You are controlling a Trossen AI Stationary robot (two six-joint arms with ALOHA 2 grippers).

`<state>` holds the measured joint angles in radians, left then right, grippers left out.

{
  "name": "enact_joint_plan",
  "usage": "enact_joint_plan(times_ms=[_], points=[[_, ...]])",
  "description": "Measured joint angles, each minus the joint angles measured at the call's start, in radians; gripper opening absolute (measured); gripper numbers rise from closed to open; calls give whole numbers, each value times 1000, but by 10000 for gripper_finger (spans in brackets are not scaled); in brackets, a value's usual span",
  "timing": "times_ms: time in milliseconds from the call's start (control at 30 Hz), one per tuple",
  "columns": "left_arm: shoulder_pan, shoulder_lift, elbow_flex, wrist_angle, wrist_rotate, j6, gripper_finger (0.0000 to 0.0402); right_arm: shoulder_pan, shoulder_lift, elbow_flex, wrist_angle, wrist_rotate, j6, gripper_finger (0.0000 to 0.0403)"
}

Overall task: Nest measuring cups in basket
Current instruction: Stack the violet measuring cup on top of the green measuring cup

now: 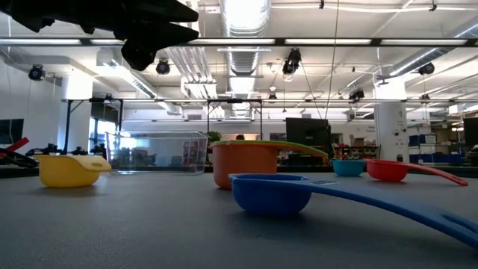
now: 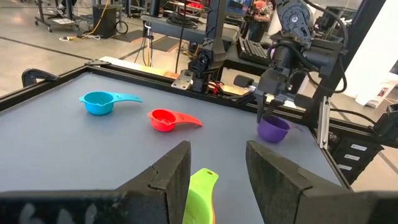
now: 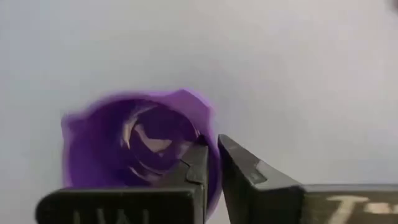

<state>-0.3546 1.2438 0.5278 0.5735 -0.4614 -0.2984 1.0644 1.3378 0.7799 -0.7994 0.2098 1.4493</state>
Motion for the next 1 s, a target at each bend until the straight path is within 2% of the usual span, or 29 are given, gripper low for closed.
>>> enact_joint_plan(times_ms=[133, 267, 367, 533, 733, 867, 1000], points=[[0, 0, 0, 0, 0, -2, 137, -31, -53, 0, -19, 36, -14, 10], [0, 0, 0, 0, 0, -2, 137, -102, -104, 19, -21, 114, -116, 9], [0, 0, 0, 0, 0, -2, 137, -193, -124, 56, -22, 171, -259, 9], [0, 0, 0, 0, 0, -2, 137, -405, -118, 145, 17, 184, -581, 9], [0, 0, 0, -11, 18, -25, 137, -658, -76, 272, 78, 135, -949, 9], [0, 0, 0, -20, 25, -14, 137, -804, -28, 343, 116, 54, -1118, 9], [0, -9, -1, -59, 37, 0, 137, -900, 47, 406, 178, -59, -1281, 9]])
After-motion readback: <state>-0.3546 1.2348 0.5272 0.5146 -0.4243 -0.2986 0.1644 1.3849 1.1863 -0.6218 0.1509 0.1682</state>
